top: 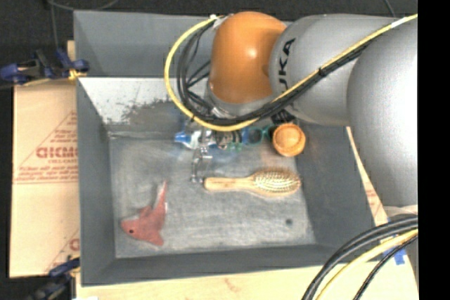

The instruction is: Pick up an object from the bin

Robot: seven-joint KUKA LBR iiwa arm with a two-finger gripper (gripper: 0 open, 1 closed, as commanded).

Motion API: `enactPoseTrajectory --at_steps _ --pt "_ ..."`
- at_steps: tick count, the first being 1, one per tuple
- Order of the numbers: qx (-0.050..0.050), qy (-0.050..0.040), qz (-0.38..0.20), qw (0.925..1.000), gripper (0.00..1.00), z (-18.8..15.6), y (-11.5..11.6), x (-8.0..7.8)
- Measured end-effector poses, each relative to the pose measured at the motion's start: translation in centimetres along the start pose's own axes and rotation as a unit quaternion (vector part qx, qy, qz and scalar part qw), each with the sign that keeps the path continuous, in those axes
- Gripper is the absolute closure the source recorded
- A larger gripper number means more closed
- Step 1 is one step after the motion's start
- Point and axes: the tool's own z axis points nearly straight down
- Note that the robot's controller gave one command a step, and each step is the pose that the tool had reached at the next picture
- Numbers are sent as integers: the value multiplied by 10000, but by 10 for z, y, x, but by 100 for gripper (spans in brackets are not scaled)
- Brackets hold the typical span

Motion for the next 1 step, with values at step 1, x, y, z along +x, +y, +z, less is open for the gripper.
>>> enactPoseTrajectory --at_steps 1 --pt "0 0 0 10000 0 0 0 0"
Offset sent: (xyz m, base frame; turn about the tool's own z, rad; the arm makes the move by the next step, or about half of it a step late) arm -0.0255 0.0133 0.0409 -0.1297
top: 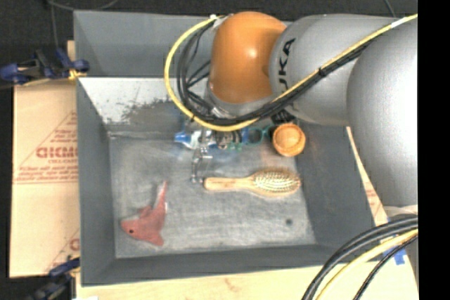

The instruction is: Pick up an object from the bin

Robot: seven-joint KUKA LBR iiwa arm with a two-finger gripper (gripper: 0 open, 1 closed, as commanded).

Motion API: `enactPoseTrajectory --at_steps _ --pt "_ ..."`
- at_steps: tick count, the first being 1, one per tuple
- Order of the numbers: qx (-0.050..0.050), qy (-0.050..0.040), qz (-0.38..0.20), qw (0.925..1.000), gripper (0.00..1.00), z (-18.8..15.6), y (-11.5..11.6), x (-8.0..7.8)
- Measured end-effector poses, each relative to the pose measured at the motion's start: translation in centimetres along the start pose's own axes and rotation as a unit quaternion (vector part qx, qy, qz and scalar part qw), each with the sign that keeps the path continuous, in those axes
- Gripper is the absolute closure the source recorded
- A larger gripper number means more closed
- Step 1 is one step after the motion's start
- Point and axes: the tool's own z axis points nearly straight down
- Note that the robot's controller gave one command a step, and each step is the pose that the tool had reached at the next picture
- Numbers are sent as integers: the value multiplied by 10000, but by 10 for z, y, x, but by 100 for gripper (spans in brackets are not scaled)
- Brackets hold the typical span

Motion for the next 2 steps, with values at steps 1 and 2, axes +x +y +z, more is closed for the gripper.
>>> enactPoseTrajectory --at_steps 1,2 --pt "26 2 -281 9996 0 -18 4 11" --pt "28 -21 -547 9985 0 -38 16 21"
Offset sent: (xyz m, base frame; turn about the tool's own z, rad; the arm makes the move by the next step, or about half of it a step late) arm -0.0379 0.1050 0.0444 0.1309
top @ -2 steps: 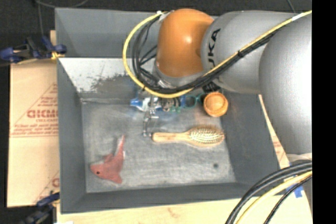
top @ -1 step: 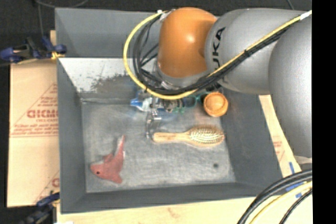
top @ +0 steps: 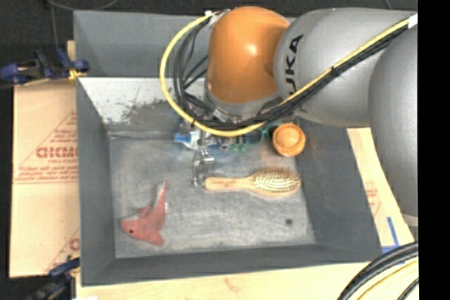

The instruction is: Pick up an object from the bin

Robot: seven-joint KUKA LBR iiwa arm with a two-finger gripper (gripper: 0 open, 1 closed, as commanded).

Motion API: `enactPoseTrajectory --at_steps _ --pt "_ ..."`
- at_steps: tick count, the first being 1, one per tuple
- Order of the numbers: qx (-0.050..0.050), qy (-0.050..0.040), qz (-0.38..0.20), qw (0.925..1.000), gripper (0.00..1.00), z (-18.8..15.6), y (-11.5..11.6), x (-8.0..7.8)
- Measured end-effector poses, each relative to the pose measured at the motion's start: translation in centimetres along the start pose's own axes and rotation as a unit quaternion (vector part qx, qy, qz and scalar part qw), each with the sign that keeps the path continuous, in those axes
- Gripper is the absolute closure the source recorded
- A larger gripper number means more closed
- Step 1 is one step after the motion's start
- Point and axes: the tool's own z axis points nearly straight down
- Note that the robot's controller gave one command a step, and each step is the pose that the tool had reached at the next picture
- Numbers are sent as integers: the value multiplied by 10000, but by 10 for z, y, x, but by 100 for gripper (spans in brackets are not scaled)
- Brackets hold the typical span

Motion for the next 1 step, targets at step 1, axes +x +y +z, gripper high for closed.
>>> enactPoseTrajectory --at_steps 1 --pt "-24 23 1070 9943 0 27 37 43"
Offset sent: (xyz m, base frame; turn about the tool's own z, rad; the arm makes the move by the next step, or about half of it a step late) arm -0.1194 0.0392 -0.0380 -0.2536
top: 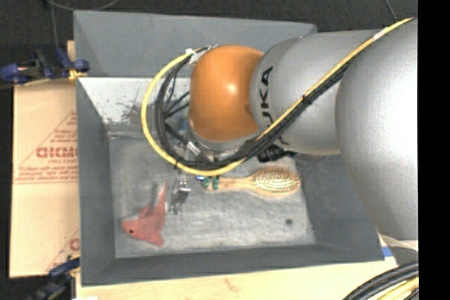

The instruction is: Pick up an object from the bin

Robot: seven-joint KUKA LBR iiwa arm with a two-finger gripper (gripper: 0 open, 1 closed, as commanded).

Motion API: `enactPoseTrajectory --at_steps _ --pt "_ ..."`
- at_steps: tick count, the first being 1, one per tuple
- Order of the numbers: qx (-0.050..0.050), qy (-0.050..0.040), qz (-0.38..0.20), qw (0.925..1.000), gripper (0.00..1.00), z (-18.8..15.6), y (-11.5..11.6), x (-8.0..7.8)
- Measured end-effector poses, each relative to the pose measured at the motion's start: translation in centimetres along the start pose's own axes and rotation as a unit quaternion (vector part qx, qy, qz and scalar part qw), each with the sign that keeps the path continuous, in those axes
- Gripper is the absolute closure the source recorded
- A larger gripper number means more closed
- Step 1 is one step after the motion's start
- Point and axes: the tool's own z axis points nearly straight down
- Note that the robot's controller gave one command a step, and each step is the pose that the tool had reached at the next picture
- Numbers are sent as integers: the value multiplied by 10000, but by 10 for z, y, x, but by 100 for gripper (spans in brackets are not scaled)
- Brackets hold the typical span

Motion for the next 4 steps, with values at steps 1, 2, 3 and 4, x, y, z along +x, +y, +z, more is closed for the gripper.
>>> enactPoseTrajectory --at_steps 1,2,3,4 --pt "23 11 -717 9974 0 6 -2 31" --pt "1 -3 -1223 9925 100 93 2 42" --pt "-1 -2 -1219 9925 100 93 2 42" --pt "2 17 -1194 9928 100 94 3 39"
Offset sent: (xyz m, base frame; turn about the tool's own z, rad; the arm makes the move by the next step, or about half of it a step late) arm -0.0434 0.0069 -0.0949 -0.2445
